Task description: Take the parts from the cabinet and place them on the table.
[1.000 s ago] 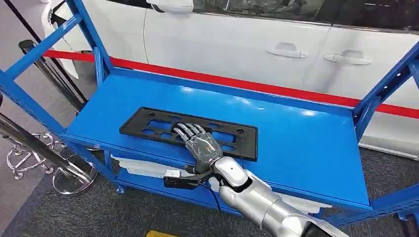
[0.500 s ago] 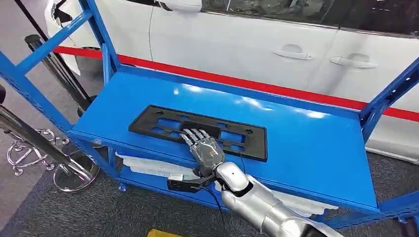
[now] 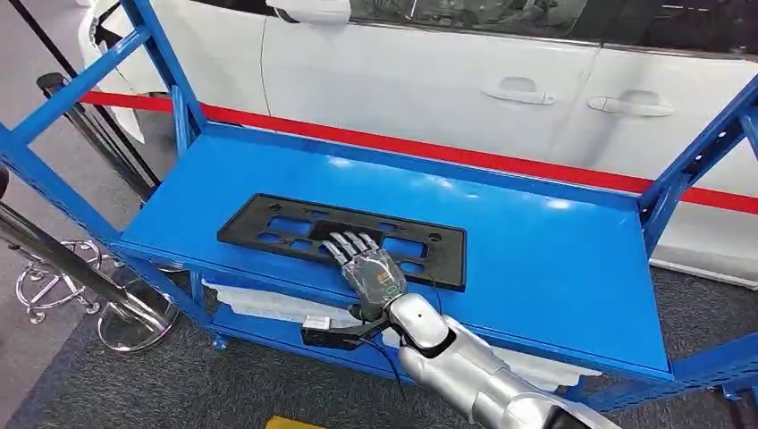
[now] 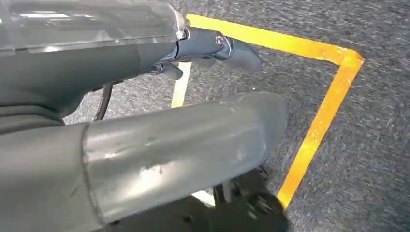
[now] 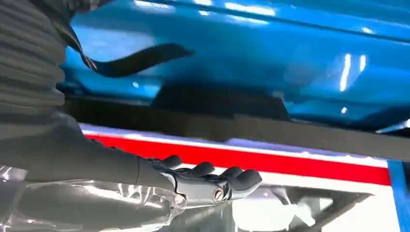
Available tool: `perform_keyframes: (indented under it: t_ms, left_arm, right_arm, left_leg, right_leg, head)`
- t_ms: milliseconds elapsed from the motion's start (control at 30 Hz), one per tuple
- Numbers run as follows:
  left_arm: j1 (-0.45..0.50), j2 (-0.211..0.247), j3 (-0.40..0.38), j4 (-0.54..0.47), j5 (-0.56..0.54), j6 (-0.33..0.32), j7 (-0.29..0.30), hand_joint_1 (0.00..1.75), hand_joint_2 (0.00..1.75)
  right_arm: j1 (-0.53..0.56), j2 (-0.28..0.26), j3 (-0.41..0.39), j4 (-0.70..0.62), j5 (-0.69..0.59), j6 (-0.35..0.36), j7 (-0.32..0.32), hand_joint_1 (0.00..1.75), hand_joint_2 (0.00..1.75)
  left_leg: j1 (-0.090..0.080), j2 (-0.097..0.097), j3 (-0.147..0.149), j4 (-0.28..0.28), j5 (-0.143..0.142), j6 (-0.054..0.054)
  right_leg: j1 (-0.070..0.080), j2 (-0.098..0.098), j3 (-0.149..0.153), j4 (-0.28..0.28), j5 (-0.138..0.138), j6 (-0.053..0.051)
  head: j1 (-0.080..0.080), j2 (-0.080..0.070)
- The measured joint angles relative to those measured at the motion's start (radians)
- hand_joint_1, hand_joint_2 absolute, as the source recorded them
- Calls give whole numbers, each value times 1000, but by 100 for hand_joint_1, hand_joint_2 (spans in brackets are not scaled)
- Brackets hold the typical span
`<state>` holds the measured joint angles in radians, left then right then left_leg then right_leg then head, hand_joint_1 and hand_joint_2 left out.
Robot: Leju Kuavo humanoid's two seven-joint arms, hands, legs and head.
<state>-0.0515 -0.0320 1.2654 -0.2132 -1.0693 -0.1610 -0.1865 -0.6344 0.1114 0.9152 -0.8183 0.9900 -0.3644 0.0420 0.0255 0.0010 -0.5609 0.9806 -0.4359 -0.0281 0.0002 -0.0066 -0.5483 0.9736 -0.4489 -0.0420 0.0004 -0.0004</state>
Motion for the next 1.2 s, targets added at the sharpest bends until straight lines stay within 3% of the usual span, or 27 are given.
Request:
perform_keyframes:
  t_ms: [33, 133, 200, 267, 300, 333, 367, 400, 500, 533, 633, 667, 700, 767, 833, 867, 900, 933, 1000, 1033, 1067, 1100, 1200]
  left_arm:
    - [-2, 0, 0, 0, -2, 0, 0, 0, 0]
    - [-2, 1, 0, 0, -10, 0, 0, 0, 0]
    - [-4, 2, 0, 0, -13, 0, 0, 0, 0]
    - [-5, 3, 0, 0, -19, 0, 0, 0, 0]
    - [-4, 3, 0, 0, -20, -2, 0, 0, 0]
    - [-3, 4, 0, 0, -21, -3, 0, 0, 0]
    - [-3, 5, 0, 0, -23, -5, 0, 0, 0]
    - [-3, 6, 0, 0, -25, -7, -1, 0, 0]
    - [-4, 6, -2, 0, -30, -10, -3, 0, 0]
    - [-3, 5, -2, 0, -31, -10, -3, 0, 0]
    - [-5, 5, -3, 0, -37, -13, -3, 0, 0]
    - [-5, 5, -3, 0, -41, -13, -4, 0, 0]
    - [-6, 7, -3, 0, -42, -14, -4, 0, 0]
    - [-6, 8, -3, 0, -44, -14, -6, 0, 0]
    - [-6, 11, -4, 0, -48, -14, -6, 0, 0]
    - [-4, 11, -4, 0, -50, -14, -6, 0, 0]
    - [-2, 11, -4, 0, -51, -14, -6, 0, 0]
    - [-1, 12, -4, 0, -51, -14, -6, 0, 0]
    - [-3, 13, -4, 0, -52, -14, -6, 0, 0]
    - [-4, 13, -5, 0, -53, -14, -7, 0, 0]
    - [-7, 13, -5, 0, -54, -14, -8, 0, 0]
    - [-8, 13, -5, 0, -55, -13, -9, 0, 0]
    - [-5, 13, -6, 0, -62, -12, -9, 0, 0]
  right_arm:
    - [0, 3, -2, 2, 7, -14, 3, 0, 175]
    - [0, 14, -29, 1, -9, -51, 0, 0, 175]
    - [-4, 17, -57, -16, -50, -45, -21, 0, 175]
    - [-12, 17, -84, -46, -115, -2, -55, 0, 175]
    - [-13, 16, -98, -64, -165, 31, -78, 0, 175]
    - [-13, 16, -114, -87, -223, 74, -97, 0, 175]
    - [-12, 16, -121, -98, -249, 96, -102, 0, 175]
    - [-13, 16, -125, -111, -276, 119, -108, 0, 175]
    - [-19, 16, -136, -136, -309, 146, -119, 0, 175]
    - [-26, 16, -138, -139, -318, 152, -123, 0, 175]
    - [-34, 17, -139, -136, -342, 151, -135, 0, 175]
    - [-36, 18, -139, -134, -353, 150, -140, 0, 175]
    - [-38, 20, -139, -134, -359, 150, -141, 0, 175]
    - [-47, 23, -139, -129, -365, 150, -145, 0, 175]
    - [-47, 24, -139, -121, -357, 149, -147, 0, 175]
    - [-47, 24, -139, -113, -344, 146, -144, 0, 175]
    - [-46, 24, -139, -109, -332, 144, -138, 0, 175]
    - [-46, 24, -139, -104, -315, 139, -131, 0, 175]
    - [-47, 27, -138, -96, -282, 122, -122, 0, 175]
    - [-47, 30, -134, -92, -264, 113, -114, 0, 175]
    - [-49, 30, -129, -85, -232, 98, -102, 0, 175]
    - [-51, 31, -119, -79, -193, 82, -87, 0, 175]
    - [-53, 32, -87, -61, -90, 45, -43, 0, 175]
  left_leg:
    - [-6, -3, 7, -11, -2, 8]
    - [-9, -5, -2, -3, -3, 27]
    - [-2, -3, 0, -9, 4, 41]
    - [-3, -3, -2, -8, 4, 49]
    - [-4, -3, -3, -8, 4, 50]
    - [-4, -2, -4, -7, 4, 51]
    - [-4, -3, -3, -7, 3, 50]
    - [-4, -4, -2, -7, 3, 50]
    - [-4, -8, 7, -7, 0, 45]
    - [-1, -7, 4, -10, 0, 42]
    - [1, -7, 0, -13, 5, 22]
    - [0, -7, 4, -21, 9, 15]
    - [-4, -7, 1, -19, 1, 9]
    - [-1, -5, -30, 62, -55, 7]
    - [-1, -6, -110, 232, -127, 1]
    - [-1, -5, -141, 295, -143, -3]
    - [-1, -5, -148, 305, -136, -4]
    - [0, -5, -131, 266, -102, -4]
    - [1, -3, -44, 85, -7, -4]
    - [4, -1, -10, 6, 11, -4]
    - [-3, -4, 4, -14, 0, -1]
    - [-3, -7, -2, -6, 1, 11]
    - [-2, -8, -3, -8, 4, 30]
  right_leg:
    - [7, 3, -8, 9, -2, 4]
    - [6, 4, -13, 9, 1, 16]
    - [1, 6, -22, 39, -27, 28]
    - [-3, 5, -79, 166, -103, 36]
    - [-5, 5, -127, 267, -147, 40]
    - [-6, 5, -159, 334, -168, 42]
    - [-7, 5, -170, 352, -161, 42]
    - [-7, 5, -156, 319, -129, 41]
    - [-3, 6, -25, 54, 5, 20]
    - [3, 7, -11, 23, -8, 9]
    - [11, 8, -16, 15, -2, 6]
    - [10, 8, -15, 8, 1, 2]
    - [-6, 6, -5, -9, 9, -2]
    - [-5, 3, -1, -15, 12, -9]
    - [-2, 1, -1, -14, 11, -11]
    - [0, 1, -3, -12, 11, -12]
    - [0, 1, -3, -10, 10, -12]
    - [0, 1, -3, -9, 9, -12]
    - [-3, 3, -1, -2, 3, -6]
    - [-2, 4, -2, 3, -1, 0]
    - [7, 7, -8, 10, -4, 5]
    - [8, 7, -11, 10, -2, 8]
    - [5, 7, -11, 14, -7, 17]
  head:
    - [0, 0]
    - [0, 0]
    - [1, 0]
    - [1, 0]
    - [0, 0]
    - [0, 0]
    - [0, 0]
    - [0, 0]
    - [0, 0]
    - [0, 0]
    - [1, 0]
    - [1, 0]
    - [0, 0]
    - [0, 0]
    - [0, 0]
    - [0, 0]
    - [0, 0]
    - [0, 0]
    - [0, 0]
    - [0, 0]
    - [0, 0]
    - [0, 0]
    - [0, 0]
